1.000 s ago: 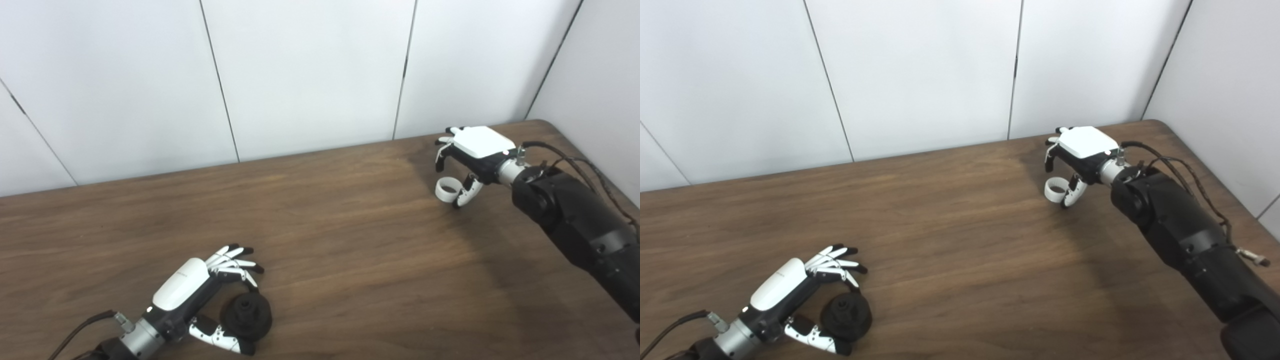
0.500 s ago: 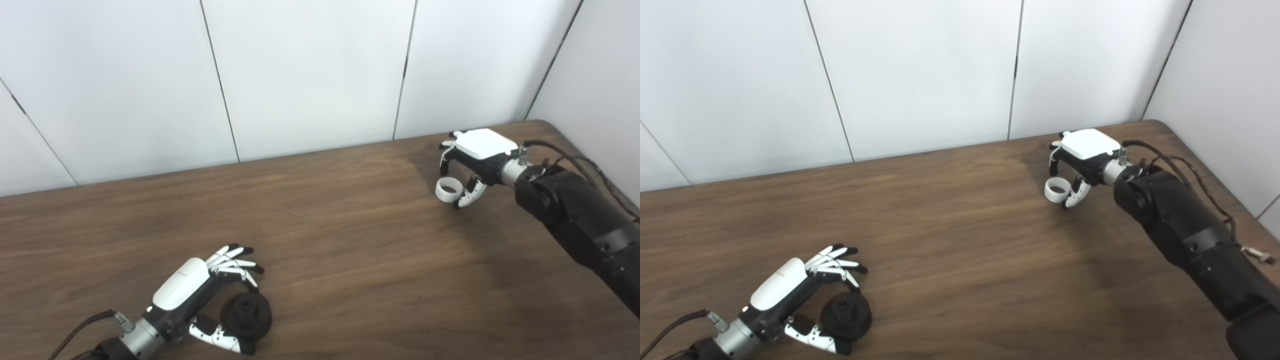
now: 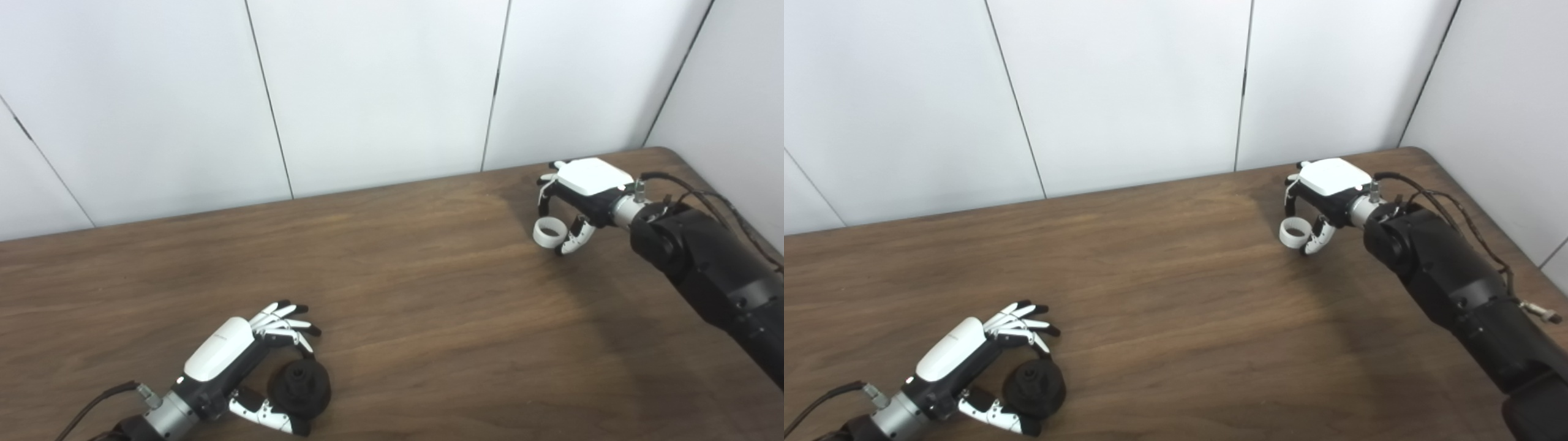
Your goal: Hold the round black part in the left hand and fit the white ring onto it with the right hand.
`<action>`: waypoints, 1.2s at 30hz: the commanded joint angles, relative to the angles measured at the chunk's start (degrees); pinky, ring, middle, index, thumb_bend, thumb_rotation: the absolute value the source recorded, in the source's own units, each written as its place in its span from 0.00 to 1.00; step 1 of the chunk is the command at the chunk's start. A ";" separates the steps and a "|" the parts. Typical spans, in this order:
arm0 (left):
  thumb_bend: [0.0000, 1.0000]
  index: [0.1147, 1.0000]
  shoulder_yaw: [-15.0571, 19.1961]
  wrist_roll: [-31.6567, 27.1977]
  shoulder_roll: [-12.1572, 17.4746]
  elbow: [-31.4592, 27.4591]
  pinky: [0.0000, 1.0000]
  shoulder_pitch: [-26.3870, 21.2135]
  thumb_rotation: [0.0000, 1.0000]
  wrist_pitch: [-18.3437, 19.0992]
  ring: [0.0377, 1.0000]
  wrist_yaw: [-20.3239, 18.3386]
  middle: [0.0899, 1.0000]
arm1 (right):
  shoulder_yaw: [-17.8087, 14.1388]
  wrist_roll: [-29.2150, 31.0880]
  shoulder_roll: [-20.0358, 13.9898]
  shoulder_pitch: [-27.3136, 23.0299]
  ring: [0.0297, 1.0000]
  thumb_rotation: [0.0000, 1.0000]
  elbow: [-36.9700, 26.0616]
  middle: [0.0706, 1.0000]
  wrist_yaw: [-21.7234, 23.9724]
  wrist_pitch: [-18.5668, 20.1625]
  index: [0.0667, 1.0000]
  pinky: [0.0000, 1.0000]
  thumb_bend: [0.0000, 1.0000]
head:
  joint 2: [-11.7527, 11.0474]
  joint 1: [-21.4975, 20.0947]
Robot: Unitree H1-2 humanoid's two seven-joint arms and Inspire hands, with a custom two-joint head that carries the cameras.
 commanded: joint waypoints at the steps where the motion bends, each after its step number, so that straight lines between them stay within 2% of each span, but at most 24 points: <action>1: 0.52 0.41 0.40 0.94 1.47 -0.40 0.99 -0.27 0.05 0.73 0.93 -0.19 0.76 | 1.05 -0.50 -0.15 0.66 1.00 0.20 0.54 0.89 0.92 -0.41 0.59 1.00 1.00 | 0.05 -0.08; 9: 0.52 0.41 0.12 1.59 1.44 -0.17 0.99 -0.52 0.06 0.73 0.93 0.44 0.76 | 1.44 -0.82 0.00 0.66 1.00 0.20 0.86 0.89 0.45 -0.67 0.59 1.00 1.00 | 0.14 0.27; 11: 0.52 0.41 0.58 1.20 1.29 -0.44 0.99 -0.29 0.06 0.73 0.93 -0.16 0.76 | 1.66 -1.04 0.01 0.63 1.00 0.20 1.23 0.88 -0.30 -1.21 0.56 1.00 1.00 | 0.14 0.40; 12: 0.52 0.41 0.75 0.99 1.24 -0.59 0.99 -0.18 0.05 0.73 0.93 -0.36 0.76 | 1.66 -1.00 0.03 0.65 1.00 0.17 1.41 0.86 -0.80 -1.55 0.50 1.00 0.77 | 0.22 0.43; 13: 0.52 0.41 0.87 0.85 1.18 -0.67 0.99 -0.08 0.05 0.73 0.93 -0.45 0.76 | 1.65 -0.85 0.06 0.68 1.00 0.16 1.57 0.84 -1.14 -1.82 0.48 1.00 0.65 | 0.26 0.43; 15: 0.52 0.41 0.92 0.86 1.08 -0.63 0.99 0.04 0.05 0.73 0.93 -0.29 0.76 | 1.66 -0.66 0.11 0.67 1.00 0.15 1.83 0.82 -1.52 -2.06 0.45 1.00 0.55 | 0.23 0.49; 30: 0.52 0.41 1.31 1.37 0.97 -0.62 1.00 0.03 0.05 0.73 0.93 -0.23 0.76 | 1.71 0.08 0.04 0.20 1.00 0.14 2.73 0.80 -1.90 -1.97 0.44 1.00 0.53 | 0.17 0.75; 36: 0.52 0.41 1.58 1.39 0.85 -0.35 1.00 0.06 0.05 0.73 0.93 -0.68 0.76 | 1.66 0.05 0.06 0.51 0.99 0.14 2.92 0.80 -3.46 -2.92 0.44 1.00 0.53 | 0.18 1.03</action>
